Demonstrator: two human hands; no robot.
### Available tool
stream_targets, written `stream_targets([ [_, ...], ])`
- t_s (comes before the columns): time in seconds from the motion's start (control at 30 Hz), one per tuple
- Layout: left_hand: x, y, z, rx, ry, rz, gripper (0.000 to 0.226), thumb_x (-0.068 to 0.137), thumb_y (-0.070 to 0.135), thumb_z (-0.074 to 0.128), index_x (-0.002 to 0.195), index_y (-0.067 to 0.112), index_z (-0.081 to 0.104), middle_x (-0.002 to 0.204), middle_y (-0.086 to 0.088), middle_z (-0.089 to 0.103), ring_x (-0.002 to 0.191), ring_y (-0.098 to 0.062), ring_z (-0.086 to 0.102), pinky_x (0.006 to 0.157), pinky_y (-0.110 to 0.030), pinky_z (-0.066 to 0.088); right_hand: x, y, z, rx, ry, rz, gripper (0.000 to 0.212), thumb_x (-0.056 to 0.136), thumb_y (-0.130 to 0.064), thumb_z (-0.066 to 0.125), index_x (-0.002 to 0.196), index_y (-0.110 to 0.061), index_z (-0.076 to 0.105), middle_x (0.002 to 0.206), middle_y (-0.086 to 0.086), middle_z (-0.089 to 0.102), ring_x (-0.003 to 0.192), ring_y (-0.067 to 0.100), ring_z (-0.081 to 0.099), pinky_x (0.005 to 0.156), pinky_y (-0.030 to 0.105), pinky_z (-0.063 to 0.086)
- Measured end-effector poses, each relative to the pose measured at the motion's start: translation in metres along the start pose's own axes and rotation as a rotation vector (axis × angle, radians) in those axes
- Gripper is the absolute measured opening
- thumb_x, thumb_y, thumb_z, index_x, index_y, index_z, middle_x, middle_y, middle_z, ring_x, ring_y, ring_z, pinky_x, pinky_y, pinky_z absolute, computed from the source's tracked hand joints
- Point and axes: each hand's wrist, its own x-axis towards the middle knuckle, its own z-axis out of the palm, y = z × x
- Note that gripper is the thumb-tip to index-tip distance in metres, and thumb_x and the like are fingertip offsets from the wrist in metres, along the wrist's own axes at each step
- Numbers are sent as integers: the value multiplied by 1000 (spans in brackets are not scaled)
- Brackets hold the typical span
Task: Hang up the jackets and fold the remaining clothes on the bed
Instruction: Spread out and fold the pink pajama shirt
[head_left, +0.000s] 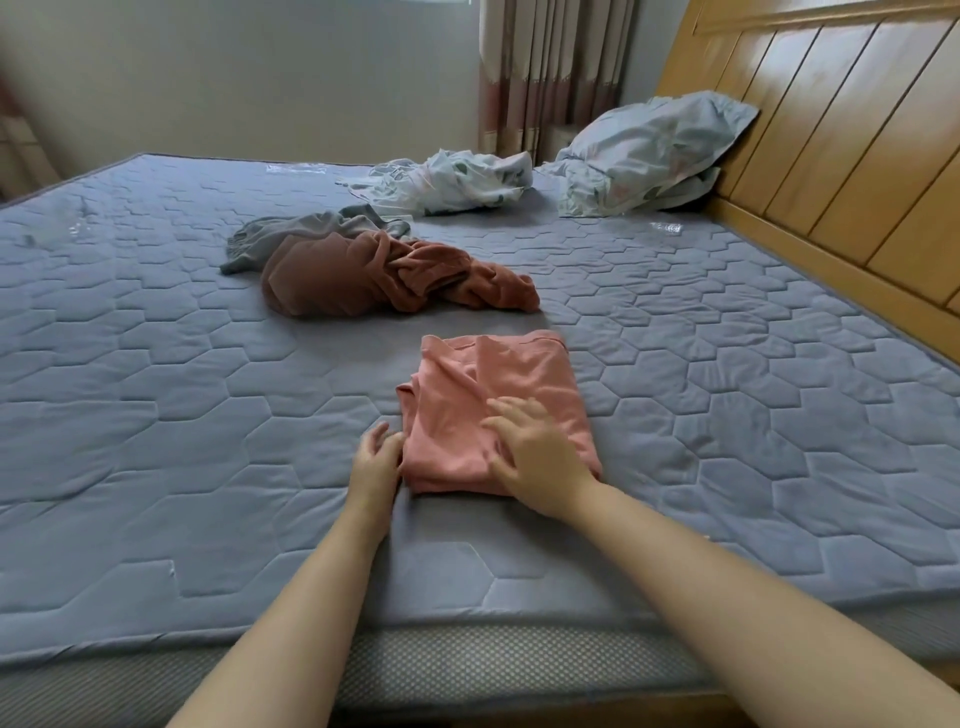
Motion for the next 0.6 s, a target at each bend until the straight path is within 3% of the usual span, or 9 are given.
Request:
stream_targets([
  [0.07, 3, 8, 9, 332, 108, 213, 60, 82, 16, 65, 137, 9, 43, 136, -11, 48, 122, -27, 50, 104, -38, 41, -4, 15, -6, -54, 101, 97, 51, 84, -39, 38, 116, -9, 65, 135, 14, 54, 130, 32, 45, 112, 43, 23],
  [0.17, 2, 22, 30, 722, 219, 599, 37, 82, 4, 61, 119, 5, 61, 116, -12, 60, 112, -29, 51, 98, -28, 35, 0, 32, -9, -94, 30, 366, 61, 90, -44, 29, 140, -12, 45, 153, 14, 32, 142, 29, 27, 116, 47, 14],
  [0.23, 6, 31, 44, 756, 174, 571, 34, 83, 5, 57, 117, 6, 63, 109, -13, 63, 106, -30, 55, 94, -32, 39, 11, 41, -10, 23, 22, 515, 56, 97, -41, 35, 144, -11, 37, 155, 15, 26, 143, 27, 22, 117, 43, 14],
  [0.33, 21, 41, 59, 709, 169, 287, 47, 90, 25, 58, 133, 8, 48, 127, -14, 55, 116, -32, 53, 97, -38, 41, 24, 48, -8, 174, -7, 590, 56, 97, -36, 47, 144, -8, 35, 152, 13, 32, 142, 26, 24, 116, 34, 17],
  [0.4, 34, 44, 61, 716, 195, 156, 61, 90, 39, 60, 138, 7, 40, 137, -15, 45, 124, -33, 48, 99, -40, 39, 25, 52, -5, 168, -6, 610, 49, 95, -33, 52, 136, -7, 44, 142, 13, 44, 133, 28, 35, 110, 33, 26],
  [0.5, 51, 48, 64, 814, 217, 195, 54, 86, 47, 62, 122, 9, 53, 128, -13, 52, 120, -31, 48, 98, -40, 39, 27, 58, 0, 75, 5, 661, 35, 95, -38, 51, 113, -8, 56, 123, 13, 54, 118, 31, 46, 97, 38, 38],
  [0.6, 65, 55, 69, 958, 244, 400, 61, 86, 42, 65, 136, 14, 45, 138, -9, 45, 128, -29, 37, 105, -40, 32, 42, 64, -5, -68, 56, 662, 35, 95, -39, 49, 99, -7, 60, 113, 15, 56, 110, 33, 48, 93, 42, 41],
])
